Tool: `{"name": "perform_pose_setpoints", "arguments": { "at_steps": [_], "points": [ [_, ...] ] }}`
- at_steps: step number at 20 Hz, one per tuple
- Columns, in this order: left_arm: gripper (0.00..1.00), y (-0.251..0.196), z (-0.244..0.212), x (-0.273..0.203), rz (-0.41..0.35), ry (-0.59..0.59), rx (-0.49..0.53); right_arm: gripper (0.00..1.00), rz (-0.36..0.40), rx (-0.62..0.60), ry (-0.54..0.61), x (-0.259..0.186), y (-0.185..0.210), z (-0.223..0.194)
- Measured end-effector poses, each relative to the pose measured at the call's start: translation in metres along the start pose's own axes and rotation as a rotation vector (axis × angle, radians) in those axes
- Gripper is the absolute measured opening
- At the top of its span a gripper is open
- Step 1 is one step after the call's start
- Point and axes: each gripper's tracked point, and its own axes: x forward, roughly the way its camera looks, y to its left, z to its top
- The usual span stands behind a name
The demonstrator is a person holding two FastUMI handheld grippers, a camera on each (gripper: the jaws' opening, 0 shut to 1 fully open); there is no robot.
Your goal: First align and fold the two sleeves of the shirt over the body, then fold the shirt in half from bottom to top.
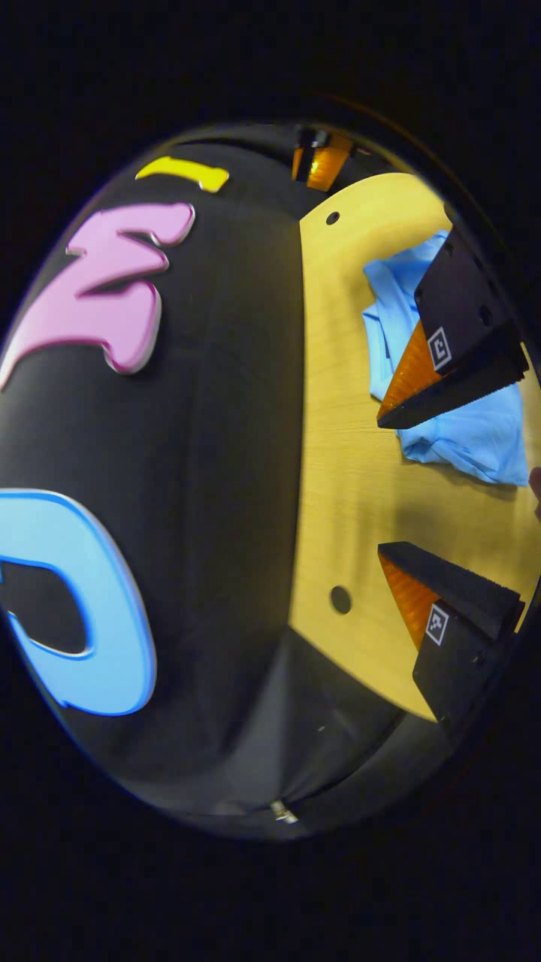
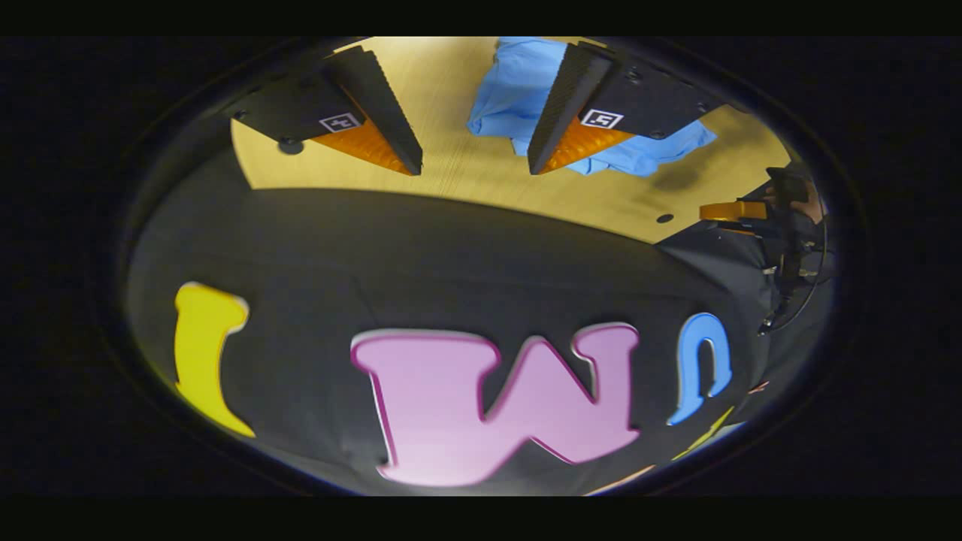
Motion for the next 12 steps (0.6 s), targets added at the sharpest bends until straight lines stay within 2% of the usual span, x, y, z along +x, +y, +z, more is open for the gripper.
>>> {"name": "perform_pose_setpoints", "arguments": {
  "at_steps": [2, 6, 12],
  "points": [
    [0.97, -0.014, 0.020, -0.068, -0.021, -0.096, -0.029, 0.92, -0.043, -0.028, -0.078, -0.057, 0.017, 0.036],
    [0.96, -0.015, 0.017, -0.200, -0.061, -0.206, -0.083, 0.97, -0.094, -0.036, -0.183, -0.164, 0.071, 0.075],
    [0.97, 0.001, -0.005, -0.360, -0.070, -0.349, -0.030, 0.99, -0.102, 0.004, -0.332, -0.316, 0.142, 0.117]
  ]
}}
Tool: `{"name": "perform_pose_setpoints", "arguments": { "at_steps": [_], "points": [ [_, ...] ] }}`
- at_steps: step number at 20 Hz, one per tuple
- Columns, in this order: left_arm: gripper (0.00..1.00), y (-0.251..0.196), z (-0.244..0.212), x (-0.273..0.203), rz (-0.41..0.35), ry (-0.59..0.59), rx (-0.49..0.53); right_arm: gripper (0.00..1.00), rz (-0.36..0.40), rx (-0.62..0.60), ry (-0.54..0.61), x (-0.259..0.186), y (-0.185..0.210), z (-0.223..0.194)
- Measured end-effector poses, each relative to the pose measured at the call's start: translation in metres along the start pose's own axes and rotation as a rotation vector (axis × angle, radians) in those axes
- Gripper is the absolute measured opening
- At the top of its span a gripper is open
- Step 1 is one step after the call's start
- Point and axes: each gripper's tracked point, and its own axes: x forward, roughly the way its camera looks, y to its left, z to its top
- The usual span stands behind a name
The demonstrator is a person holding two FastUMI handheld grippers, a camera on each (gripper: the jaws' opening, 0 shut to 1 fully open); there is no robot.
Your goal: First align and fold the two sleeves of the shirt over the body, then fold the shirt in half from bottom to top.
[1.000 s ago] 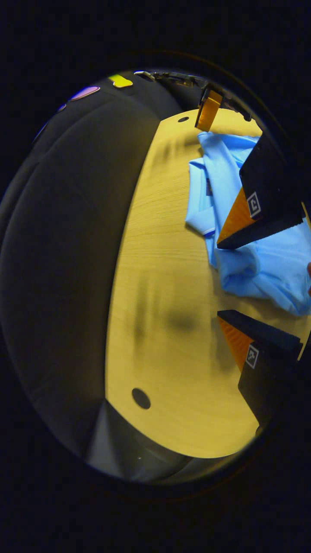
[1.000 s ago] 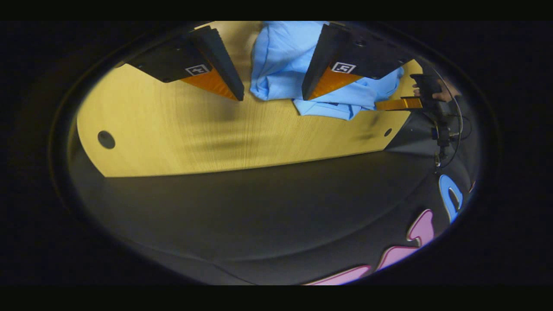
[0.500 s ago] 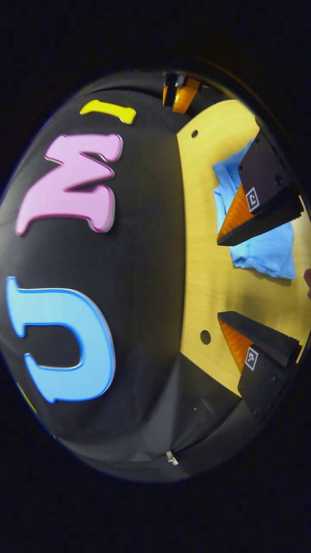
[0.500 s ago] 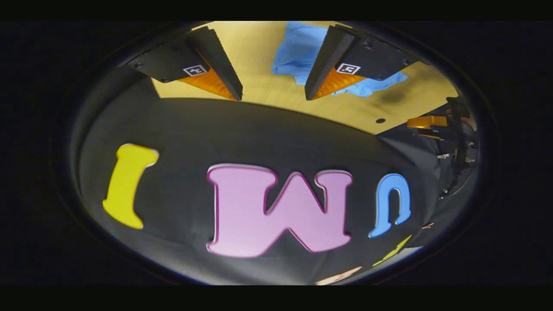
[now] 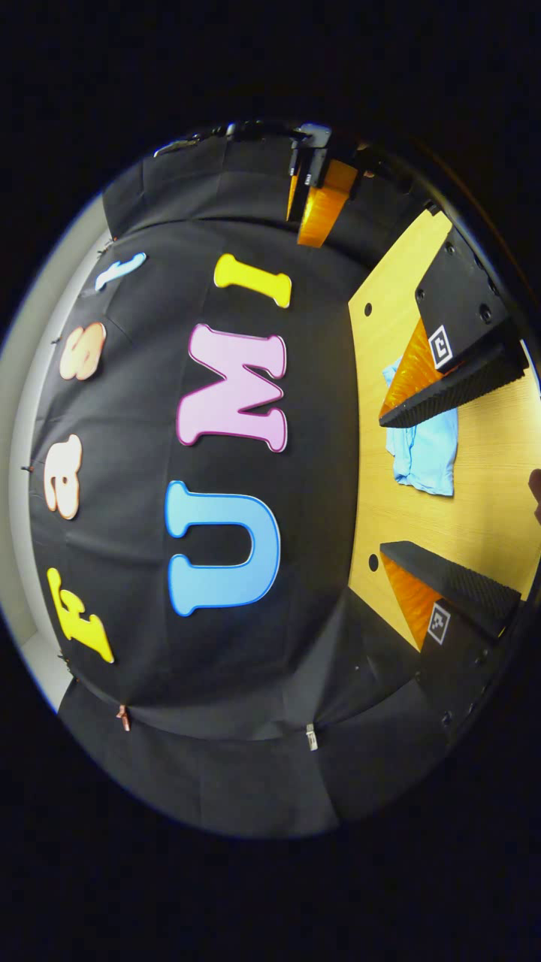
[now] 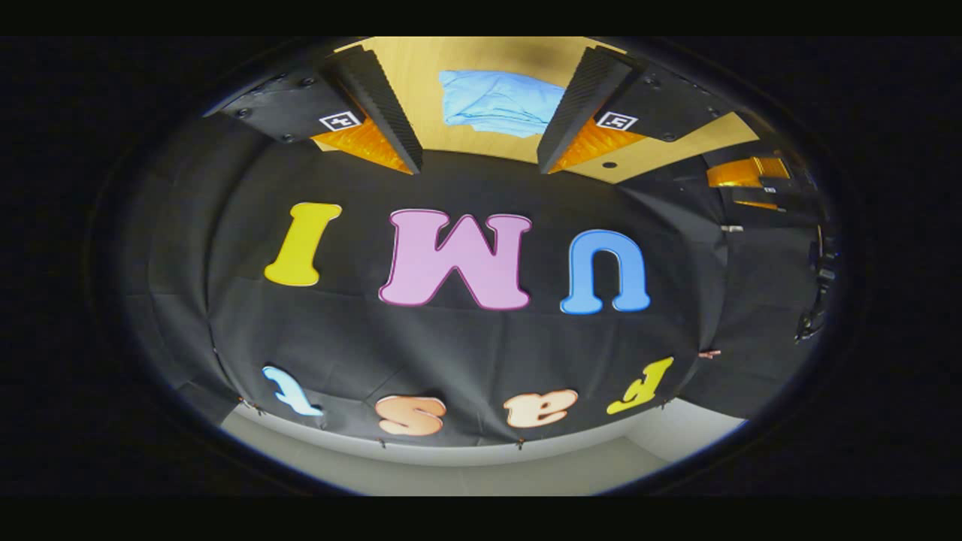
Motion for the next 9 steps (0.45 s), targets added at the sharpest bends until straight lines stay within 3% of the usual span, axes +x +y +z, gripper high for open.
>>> {"name": "perform_pose_setpoints", "arguments": {
  "at_steps": [4, 9],
  "points": [
    [0.96, -0.008, 0.023, -0.066, -0.021, -0.072, 0.006, 0.97, 0.002, -0.033, -0.065, -0.048, 0.022, 0.050],
    [0.96, -0.006, 0.042, -0.097, 0.018, -0.132, -0.040, 0.96, 0.048, -0.057, -0.100, -0.075, 0.045, 0.080]
  ]
}}
